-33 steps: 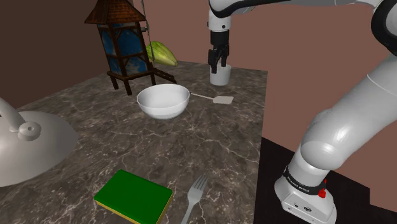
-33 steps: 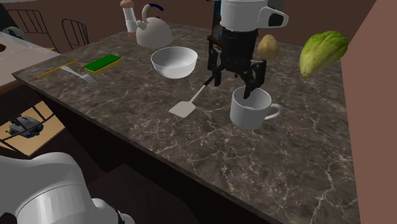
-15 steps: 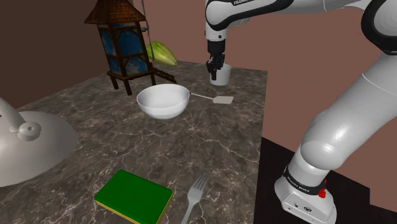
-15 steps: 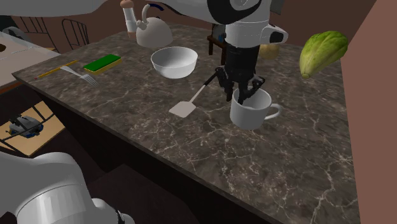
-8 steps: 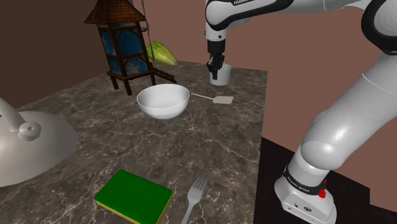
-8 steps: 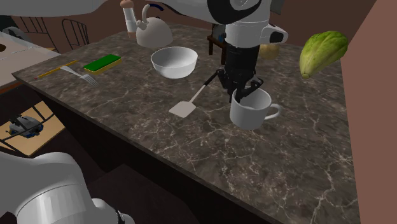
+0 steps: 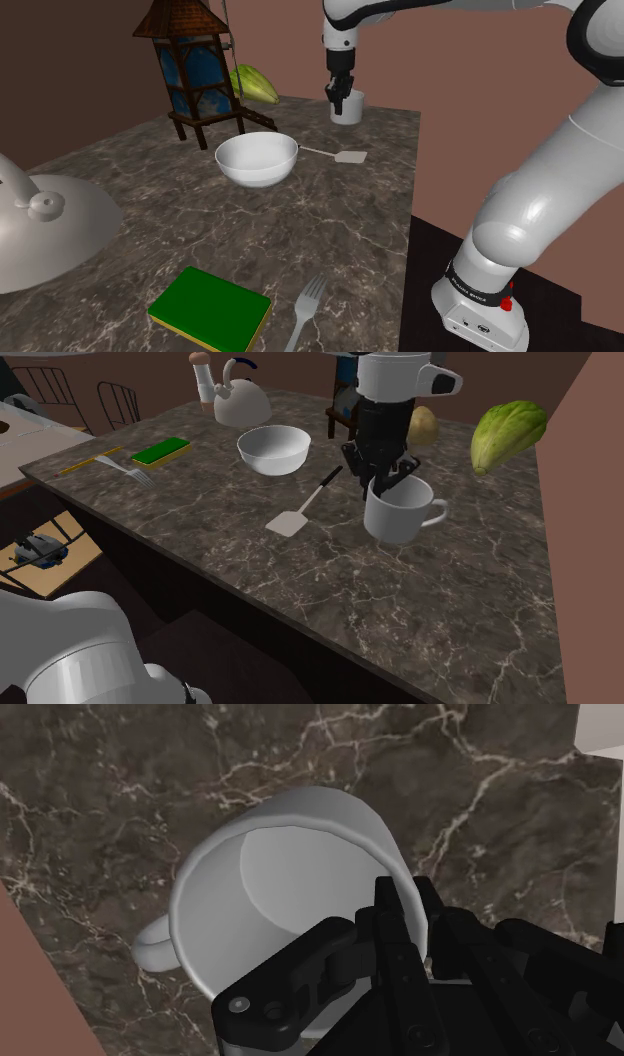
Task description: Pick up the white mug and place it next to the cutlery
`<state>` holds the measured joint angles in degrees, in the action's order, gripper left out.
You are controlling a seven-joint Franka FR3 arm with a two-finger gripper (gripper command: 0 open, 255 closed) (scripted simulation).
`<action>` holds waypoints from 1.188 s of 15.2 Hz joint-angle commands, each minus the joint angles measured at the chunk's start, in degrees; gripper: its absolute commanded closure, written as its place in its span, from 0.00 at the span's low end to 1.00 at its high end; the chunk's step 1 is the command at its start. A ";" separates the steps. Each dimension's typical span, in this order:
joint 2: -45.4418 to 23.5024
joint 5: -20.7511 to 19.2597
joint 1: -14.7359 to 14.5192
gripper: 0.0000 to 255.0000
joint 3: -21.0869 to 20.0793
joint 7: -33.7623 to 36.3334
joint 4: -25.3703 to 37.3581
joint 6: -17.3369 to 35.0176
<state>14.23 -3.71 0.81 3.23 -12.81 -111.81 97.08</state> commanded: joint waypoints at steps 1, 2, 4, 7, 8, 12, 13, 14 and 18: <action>-0.15 0.03 -0.02 1.00 -0.04 -0.03 1.59 -1.45; -0.26 0.04 -0.03 1.00 -0.05 -0.07 2.47 -2.22; -0.50 0.07 -0.04 1.00 -0.06 -0.15 4.27 -3.78; -0.97 0.10 -0.05 1.00 -0.09 -0.28 7.08 -6.12; -1.15 0.12 -0.05 1.00 -0.09 -0.32 8.05 -6.91; -2.02 0.16 -0.07 1.00 -0.11 -0.49 12.10 -10.09; -2.27 0.17 -0.07 1.00 -0.12 -0.54 13.16 -10.89; -2.53 0.18 -0.07 1.00 -0.12 -0.58 14.24 -11.70; -3.76 0.23 -0.08 1.00 -0.13 -0.78 18.76 -15.00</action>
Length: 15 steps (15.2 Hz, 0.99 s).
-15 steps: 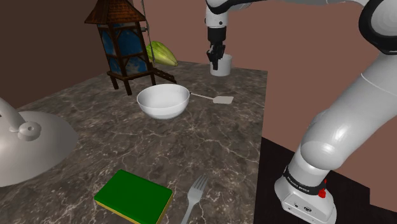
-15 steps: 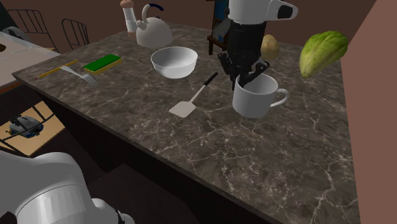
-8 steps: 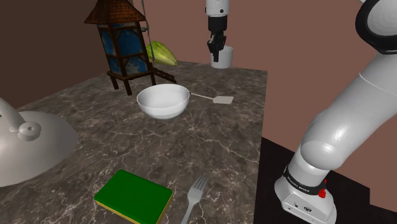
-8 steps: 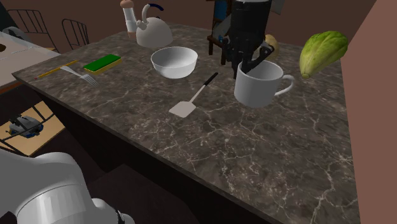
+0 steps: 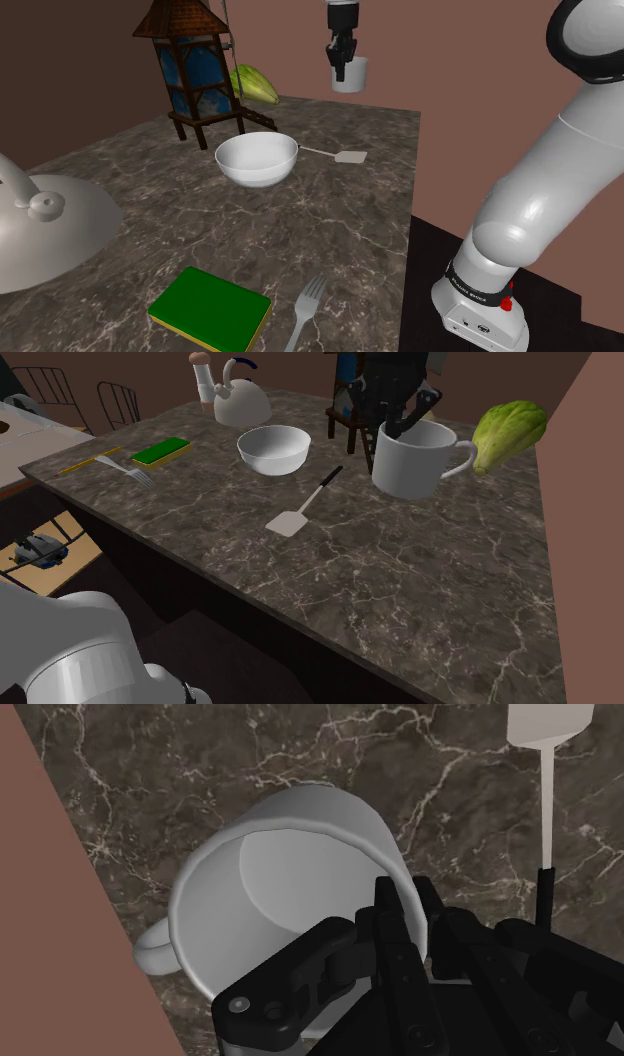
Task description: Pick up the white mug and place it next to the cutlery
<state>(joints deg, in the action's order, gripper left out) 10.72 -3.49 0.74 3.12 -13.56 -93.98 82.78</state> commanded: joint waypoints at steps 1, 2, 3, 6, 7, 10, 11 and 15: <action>-0.59 0.02 -0.01 1.00 -0.01 -0.08 2.12 -1.54; -0.95 0.03 -0.01 1.00 -0.01 -0.13 3.33 -2.39; -1.34 0.04 -0.01 1.00 -0.01 -0.19 4.57 -3.24; 1.28 0.23 -0.97 1.00 -1.46 2.23 2.32 -3.73; 2.61 0.38 -1.43 1.00 -2.21 3.45 0.97 -3.78; 6.27 1.07 -2.75 1.00 -4.57 7.16 -2.58 -4.07; 7.38 1.38 -3.18 1.00 -5.39 8.40 -3.61 -4.21; 11.28 2.90 -4.87 1.00 -8.77 13.45 -6.96 -4.91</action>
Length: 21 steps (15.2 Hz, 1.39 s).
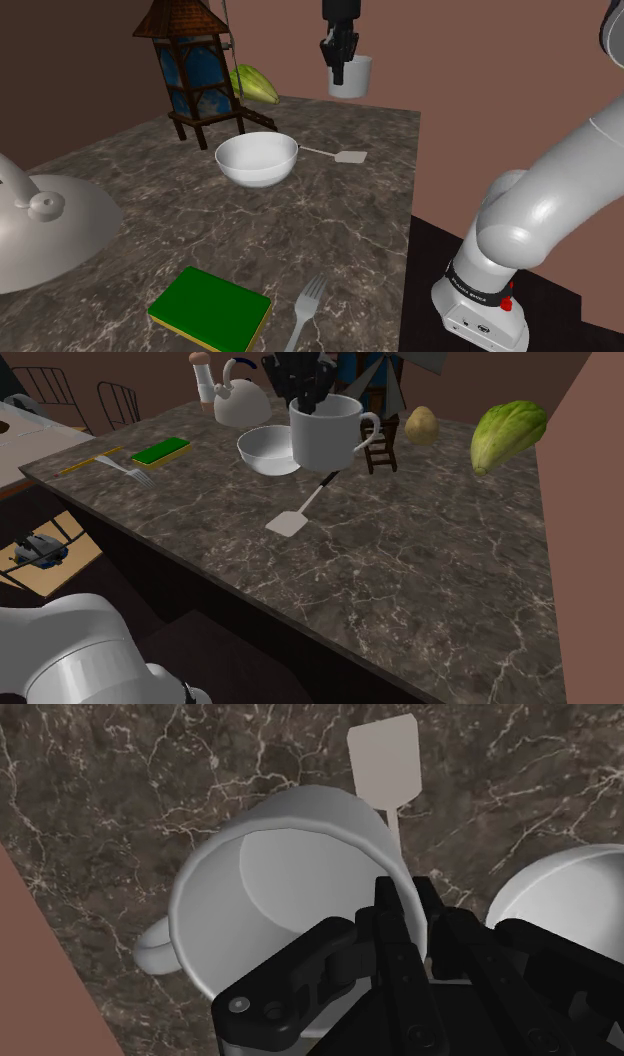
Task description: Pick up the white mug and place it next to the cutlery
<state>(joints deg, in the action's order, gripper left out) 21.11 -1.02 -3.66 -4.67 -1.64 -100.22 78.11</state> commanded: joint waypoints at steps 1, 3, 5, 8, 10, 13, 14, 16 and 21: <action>1.74 0.89 -0.89 1.00 -1.85 2.81 -1.37 -0.44; 3.26 1.86 -1.71 1.00 -3.65 5.39 -2.48 -0.86; 4.56 2.91 -2.52 1.00 -5.51 8.02 -3.33 -1.29; 6.09 4.59 -3.73 1.00 -8.37 12.05 -4.12 -1.93; 6.82 5.76 -4.51 1.00 -10.36 14.80 -4.33 -2.32; 7.48 7.54 -5.60 1.00 -13.47 19.02 -4.17 -2.86; 7.58 8.12 -5.94 1.00 -14.53 20.46 -4.00 -3.02; 7.60 9.28 -6.57 1.00 -16.74 23.37 -3.46 -3.31; 8.58 10.69 -7.36 1.00 -18.96 25.97 -6.10 -1.30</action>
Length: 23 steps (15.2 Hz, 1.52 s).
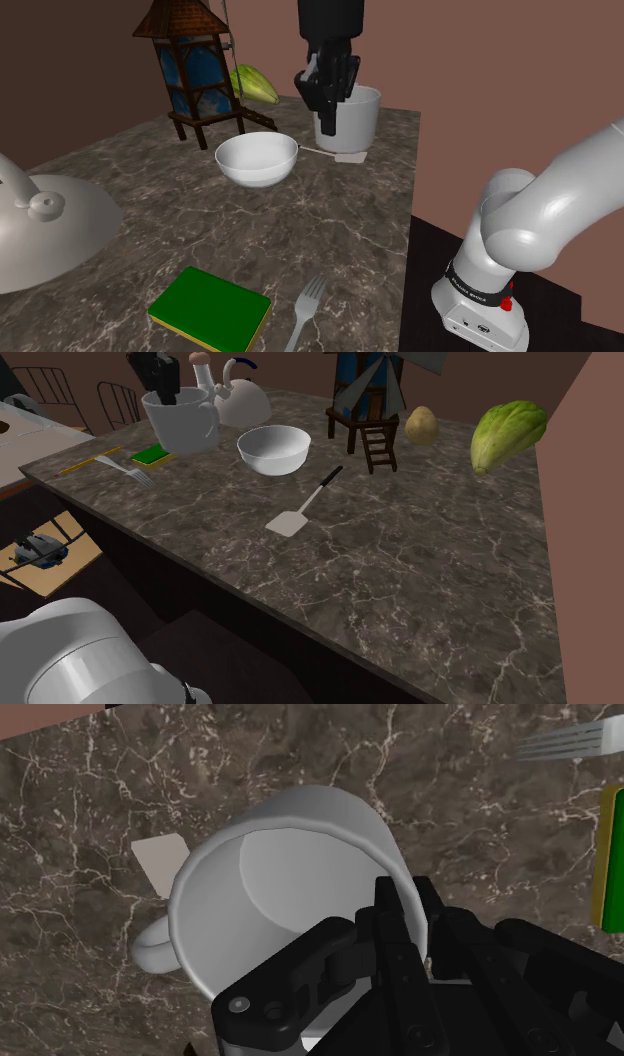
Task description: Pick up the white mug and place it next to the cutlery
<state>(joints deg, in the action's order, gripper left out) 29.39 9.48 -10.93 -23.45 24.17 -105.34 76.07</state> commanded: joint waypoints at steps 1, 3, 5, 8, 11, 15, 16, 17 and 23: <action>0.67 0.29 -0.17 1.00 -0.19 0.07 -2.09 1.48; 1.38 0.51 -0.33 1.00 -0.22 -0.10 -4.25 2.95; 2.04 0.73 -0.48 1.00 -0.28 -0.25 -6.34 4.40; 2.93 1.06 -0.70 1.00 -0.41 -0.45 -9.38 6.58; 3.71 1.39 -0.92 1.00 -0.59 -0.63 -12.31 8.75; 4.58 1.83 -1.21 1.00 -0.90 -0.82 -16.04 11.64; 4.77 1.94 -1.27 1.00 -0.99 -0.86 -16.94 12.36; 4.94 2.05 -1.34 1.00 -1.08 -0.90 -17.83 13.09; 5.73 2.73 -1.73 1.00 -1.73 -1.09 -22.97 17.46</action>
<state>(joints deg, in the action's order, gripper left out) 35.03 12.09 -12.59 -25.03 23.05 -127.54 92.81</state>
